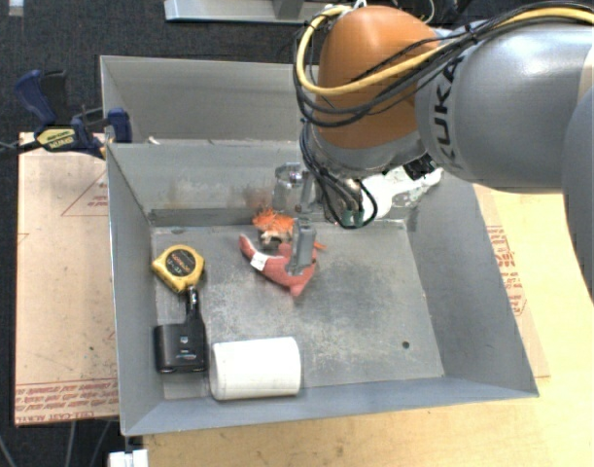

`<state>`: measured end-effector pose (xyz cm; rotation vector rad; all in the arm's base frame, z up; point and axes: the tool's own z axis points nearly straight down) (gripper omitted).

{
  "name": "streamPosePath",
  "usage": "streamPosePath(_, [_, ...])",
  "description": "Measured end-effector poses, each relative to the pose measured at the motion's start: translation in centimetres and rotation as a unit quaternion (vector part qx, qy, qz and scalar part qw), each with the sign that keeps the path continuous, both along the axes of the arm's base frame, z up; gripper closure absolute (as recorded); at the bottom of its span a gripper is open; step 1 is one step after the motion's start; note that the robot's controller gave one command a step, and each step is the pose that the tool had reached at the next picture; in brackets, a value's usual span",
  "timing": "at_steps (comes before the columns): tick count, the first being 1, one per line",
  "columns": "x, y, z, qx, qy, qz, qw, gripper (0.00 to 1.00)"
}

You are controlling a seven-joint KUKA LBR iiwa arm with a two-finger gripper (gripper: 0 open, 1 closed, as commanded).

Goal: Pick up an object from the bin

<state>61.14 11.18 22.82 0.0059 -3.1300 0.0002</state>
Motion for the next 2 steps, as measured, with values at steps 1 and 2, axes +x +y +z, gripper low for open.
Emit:
streamPosePath(1, [0.1,-0.1,0.5,0.000,-0.0036,-0.001,1.0000,0.00])
streamPosePath(2, [0.3,-0.6,-2.8,0.001,-0.0056,0.002,1.0000,0.00])
